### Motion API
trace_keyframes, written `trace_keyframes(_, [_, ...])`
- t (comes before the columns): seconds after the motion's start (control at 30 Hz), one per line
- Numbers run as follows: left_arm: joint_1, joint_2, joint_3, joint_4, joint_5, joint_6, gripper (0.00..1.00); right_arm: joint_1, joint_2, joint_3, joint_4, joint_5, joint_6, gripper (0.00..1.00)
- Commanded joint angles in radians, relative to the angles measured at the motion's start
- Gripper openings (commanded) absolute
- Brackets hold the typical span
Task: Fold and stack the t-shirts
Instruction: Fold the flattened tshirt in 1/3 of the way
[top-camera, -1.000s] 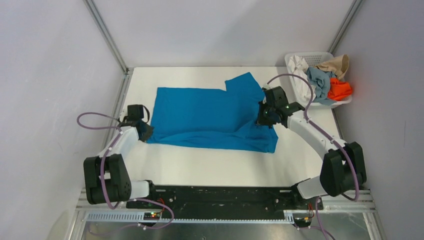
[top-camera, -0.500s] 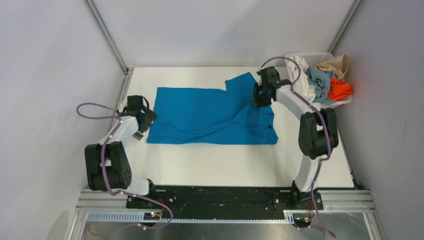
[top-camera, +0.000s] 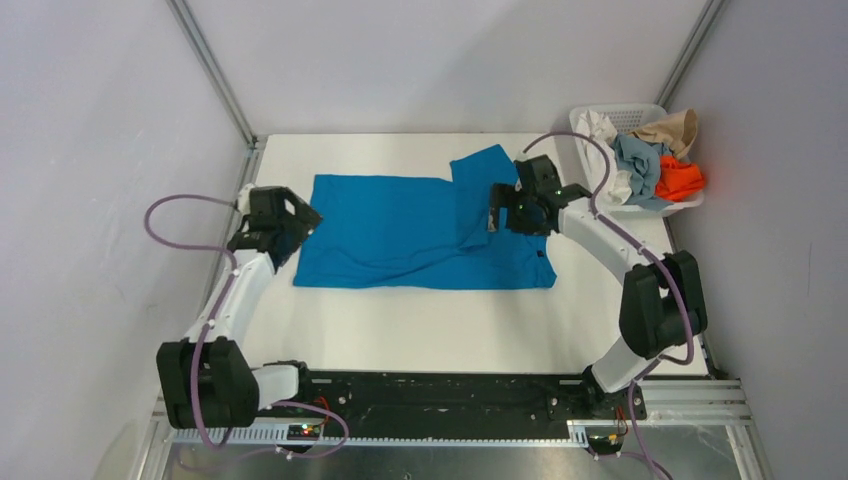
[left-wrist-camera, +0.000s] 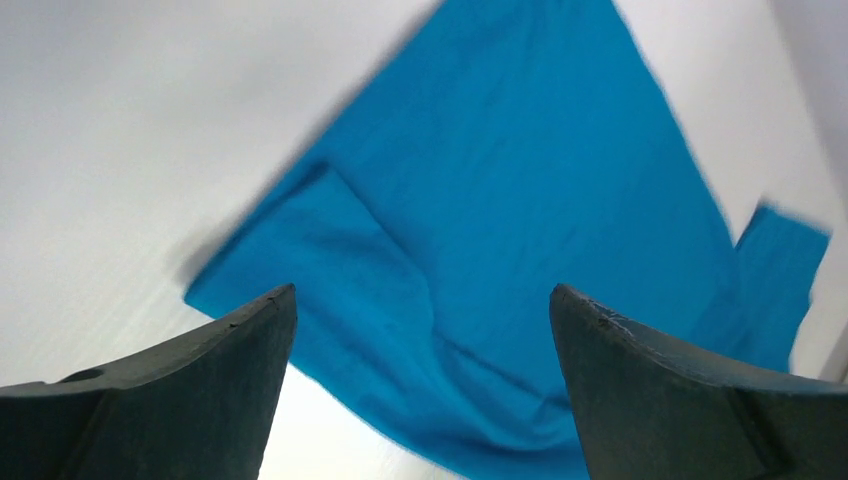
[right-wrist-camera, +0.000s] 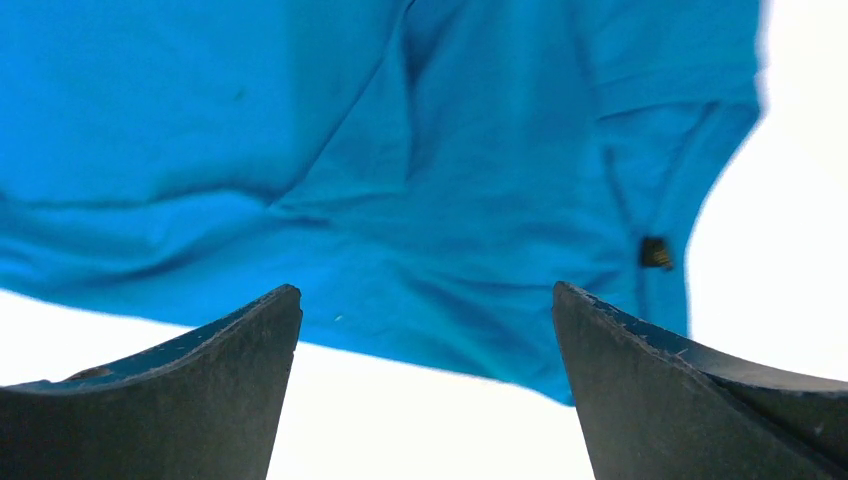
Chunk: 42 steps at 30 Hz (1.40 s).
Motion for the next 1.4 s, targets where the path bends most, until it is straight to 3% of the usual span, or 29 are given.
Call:
trace_keyframes(0.0, [-0.108, 0.05, 0.003, 0.016, 0.081, 0.084, 1.0, 0.056, -0.029, -0.069, 0.108, -0.11, 0.072, 0.99])
trace_keyframes(0.37, [-0.128, 0.231, -0.076, 0.086, 0.08, 0.113, 1.0, 0.143, 0.149, -0.071, 0.255, -0.138, 0.163, 0.99])
trace_keyframes(0.57, [-0.127, 0.262, -0.099, 0.094, 0.061, 0.105, 1.0, 0.132, 0.247, -0.033, 0.421, -0.14, 0.193, 0.99])
trace_keyframes(0.7, [-0.127, 0.246, -0.101, 0.094, 0.055, 0.102, 1.0, 0.124, 0.371, 0.082, 0.588, -0.111, 0.205, 0.99])
trace_keyframes(0.87, [-0.127, 0.183, -0.105, 0.094, 0.05, 0.104, 1.0, 0.148, 0.454, 0.284, 0.585, -0.098, 0.187, 0.99])
trace_keyframes(0.97, [-0.126, 0.147, -0.106, 0.092, 0.044, 0.108, 1.0, 0.176, 0.43, 0.328, 0.476, -0.038, 0.129, 0.99])
trace_keyframes(1.07, [-0.126, 0.144, -0.092, 0.093, 0.061, 0.104, 1.0, 0.181, 0.341, 0.266, 0.407, 0.05, 0.131, 0.99])
trace_keyframes(1.23, [-0.14, 0.213, -0.047, 0.101, 0.097, 0.093, 1.0, 0.127, 0.134, -0.055, 0.359, 0.065, 0.196, 0.99])
trace_keyframes(1.37, [-0.157, 0.287, -0.024, 0.128, 0.103, 0.085, 1.0, 0.043, 0.033, -0.276, 0.412, -0.074, 0.231, 0.99])
